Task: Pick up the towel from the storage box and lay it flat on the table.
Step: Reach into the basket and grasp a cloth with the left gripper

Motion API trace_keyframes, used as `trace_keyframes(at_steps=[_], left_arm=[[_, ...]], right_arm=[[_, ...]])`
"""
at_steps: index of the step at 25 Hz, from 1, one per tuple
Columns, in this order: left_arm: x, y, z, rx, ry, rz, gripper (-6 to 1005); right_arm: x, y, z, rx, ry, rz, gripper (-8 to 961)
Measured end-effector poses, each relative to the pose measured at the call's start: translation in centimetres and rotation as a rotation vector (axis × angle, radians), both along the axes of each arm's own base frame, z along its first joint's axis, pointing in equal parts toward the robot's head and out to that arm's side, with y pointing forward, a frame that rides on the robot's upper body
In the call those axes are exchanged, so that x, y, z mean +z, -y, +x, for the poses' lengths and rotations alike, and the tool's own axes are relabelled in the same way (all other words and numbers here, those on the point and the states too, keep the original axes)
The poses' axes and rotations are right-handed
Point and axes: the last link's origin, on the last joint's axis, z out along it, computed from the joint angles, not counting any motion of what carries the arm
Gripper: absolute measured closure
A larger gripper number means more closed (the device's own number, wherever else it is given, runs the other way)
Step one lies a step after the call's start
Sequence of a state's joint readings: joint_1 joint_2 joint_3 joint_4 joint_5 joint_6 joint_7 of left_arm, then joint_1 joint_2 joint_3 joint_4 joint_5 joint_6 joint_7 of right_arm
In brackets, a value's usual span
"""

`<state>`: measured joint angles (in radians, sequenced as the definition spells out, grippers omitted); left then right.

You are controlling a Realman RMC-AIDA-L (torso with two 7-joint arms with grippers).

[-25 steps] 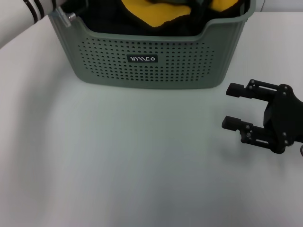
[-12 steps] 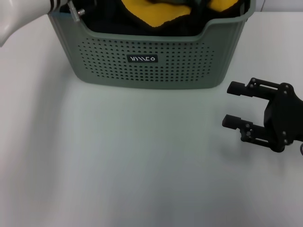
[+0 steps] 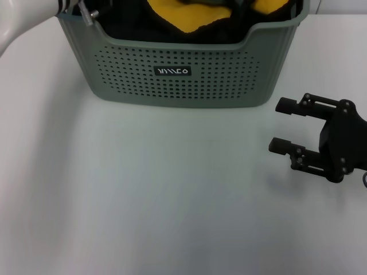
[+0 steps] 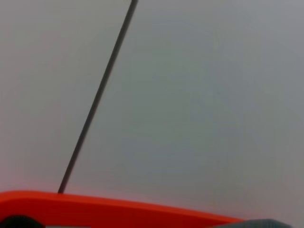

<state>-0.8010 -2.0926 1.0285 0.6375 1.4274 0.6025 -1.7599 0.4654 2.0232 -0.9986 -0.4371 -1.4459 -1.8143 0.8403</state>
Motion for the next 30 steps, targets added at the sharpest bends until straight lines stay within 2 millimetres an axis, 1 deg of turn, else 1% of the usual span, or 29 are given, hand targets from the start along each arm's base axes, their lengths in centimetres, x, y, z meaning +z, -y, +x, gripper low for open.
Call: trace_keyframes(at_steps=[1, 6, 11, 15, 21, 26, 30], left_arm=[[-0.1, 0.0, -0.1, 0.003, 0.0, -0.003, 523], [0.0, 0.1, -0.5, 0.017, 0.002, -0.002, 520], [0.5, 0.4, -1.4, 0.036, 0.009, 0.011, 519], [0.7, 0.4, -1.6, 0.041, 0.011, 0.015, 518], [0.1, 0.5, -1.4, 0.031, -0.004, -0.005, 517], [-0.6, 0.5, -0.2, -0.005, -0.013, -0.029, 516], [-0.9, 0.5, 0.3, -0.018, -0.01, -0.041, 516]], right_arm=[[0.0, 0.0, 0.0, 0.0, 0.001, 0.002, 330], [0.0, -0.2, -0.1, 0.002, 0.005, 0.006, 331], [-0.1, -0.2, -0.1, 0.001, 0.005, 0.005, 331], [-0.2, -0.3, -0.1, -0.004, 0.006, 0.004, 331], [-0.3, -0.3, -0.2, 0.0, 0.007, 0.0, 332], [-0.3, -0.2, -0.1, -0.004, 0.005, 0.001, 332], [-0.3, -0.1, 0.0, -0.004, 0.002, 0.0, 332]])
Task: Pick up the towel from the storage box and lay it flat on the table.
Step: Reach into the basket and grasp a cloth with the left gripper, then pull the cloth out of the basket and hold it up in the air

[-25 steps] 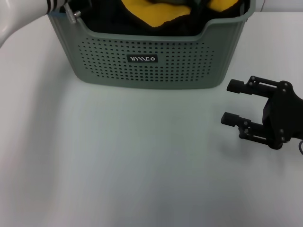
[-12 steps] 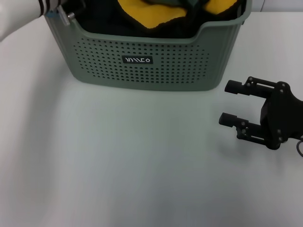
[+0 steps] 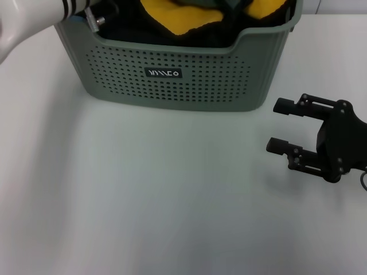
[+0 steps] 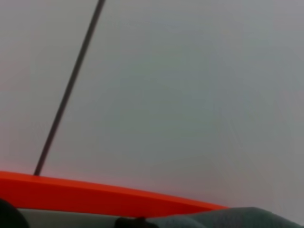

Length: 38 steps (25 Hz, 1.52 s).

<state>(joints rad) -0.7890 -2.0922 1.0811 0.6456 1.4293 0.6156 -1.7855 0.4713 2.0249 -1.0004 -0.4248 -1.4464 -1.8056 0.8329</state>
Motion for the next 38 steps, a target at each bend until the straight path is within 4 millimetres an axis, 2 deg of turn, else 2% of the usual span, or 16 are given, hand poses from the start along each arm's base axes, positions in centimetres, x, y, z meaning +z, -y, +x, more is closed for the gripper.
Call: trace_keyframes(at_steps=[9, 13, 19, 20, 28, 35, 38], left_arm=[[0.3, 0.4, 0.5, -0.037, 0.056, 0.003, 643], [0.6, 0.8, 0.5, -0.067, 0.09, 0.007, 767], [1.3, 2.3, 1.9, -0.235, 0.142, -0.001, 955], [1.7, 2.8, 2.0, -0.267, 0.162, 0.008, 987], [5.3, 7.1, 3.5, -0.568, 0.372, 0.031, 989], [9.8, 13.4, 4.3, -0.964, 0.509, -0.024, 988], [11.1, 15.2, 4.1, -1.06, 0.51, -0.101, 987]], right_arm=[[-0.1, 0.2, 0.2, -0.009, -0.003, -0.005, 333], [-0.2, 0.2, 0.2, -0.005, -0.002, -0.005, 333], [-0.2, 0.3, 0.2, -0.003, 0.0, -0.007, 334], [-0.2, 0.3, 0.2, -0.002, 0.0, -0.007, 334], [-0.1, 0.1, -0.1, 0.001, -0.013, 0.002, 334], [0.4, -0.2, -0.5, 0.005, -0.052, 0.027, 335], [0.7, -0.1, -0.6, 0.016, -0.064, 0.029, 335]])
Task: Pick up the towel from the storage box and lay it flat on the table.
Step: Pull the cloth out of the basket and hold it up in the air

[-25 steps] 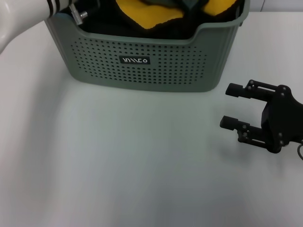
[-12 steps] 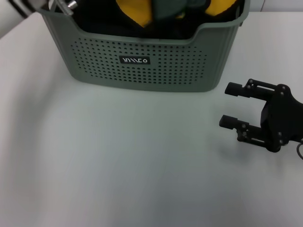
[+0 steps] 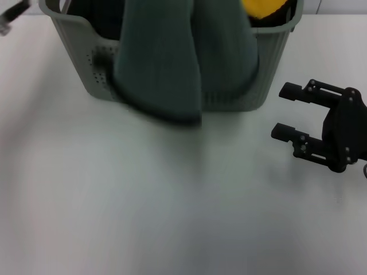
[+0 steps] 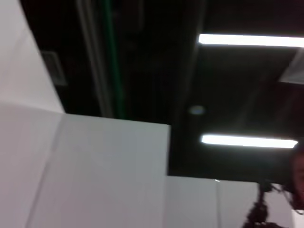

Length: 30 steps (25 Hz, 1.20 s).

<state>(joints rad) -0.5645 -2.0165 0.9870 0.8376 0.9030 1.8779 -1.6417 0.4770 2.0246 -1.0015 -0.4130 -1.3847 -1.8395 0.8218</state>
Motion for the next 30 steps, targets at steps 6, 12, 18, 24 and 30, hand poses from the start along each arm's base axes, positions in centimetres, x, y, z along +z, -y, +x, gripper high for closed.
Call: trace_keyframes(at_steps=[6, 12, 18, 24, 30], left_arm=[[0.3, 0.7, -0.8, -0.012, -0.033, -0.062, 989], [-0.7, 0.6, -0.9, 0.014, 0.034, -0.099, 987], [-0.8, 0.1, -1.0, 0.052, 0.151, -0.114, 985], [-0.7, 0.1, -0.6, 0.023, 0.1, -0.121, 983], [-1.3, 0.1, -0.1, -0.005, 0.029, -0.121, 981]], right_arm=[[0.5, 0.5, -0.5, 0.049, -0.028, -0.011, 336], [-0.2, 0.3, -0.8, 0.068, -0.026, 0.007, 336], [-1.1, -0.5, -0.6, 0.03, -0.035, 0.097, 336], [-1.4, -1.0, 0.0, -0.028, -0.032, 0.161, 337], [-1.3, -1.1, -0.6, -0.009, -0.045, 0.141, 337]])
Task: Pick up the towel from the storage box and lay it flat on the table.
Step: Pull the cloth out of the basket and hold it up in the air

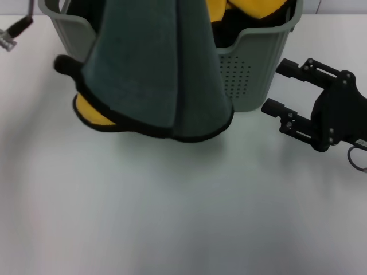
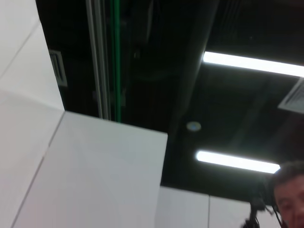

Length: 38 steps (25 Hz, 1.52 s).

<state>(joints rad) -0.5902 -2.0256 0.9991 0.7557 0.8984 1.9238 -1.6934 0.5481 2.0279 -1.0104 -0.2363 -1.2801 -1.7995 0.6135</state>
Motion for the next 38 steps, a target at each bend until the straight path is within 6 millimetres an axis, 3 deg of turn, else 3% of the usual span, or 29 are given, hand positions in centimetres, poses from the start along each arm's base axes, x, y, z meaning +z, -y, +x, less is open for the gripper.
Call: trace_keyframes(at_steps=[8, 25, 38], left_arm=[[-0.4, -0.1, 1.1, -0.046, -0.036, -0.015, 979], [-0.6, -0.1, 1.4, -0.067, -0.046, -0.021, 973], [-0.6, 0.0, 0.9, -0.047, -0.027, -0.017, 969]], right_arm=[[-1.2, -0.8, 0.2, -0.038, 0.066, -0.006, 338], [-2.1, -1.2, 0.7, -0.071, 0.124, -0.001, 339], [-1.3, -0.2, 0.4, -0.012, 0.059, 0.038, 340]])
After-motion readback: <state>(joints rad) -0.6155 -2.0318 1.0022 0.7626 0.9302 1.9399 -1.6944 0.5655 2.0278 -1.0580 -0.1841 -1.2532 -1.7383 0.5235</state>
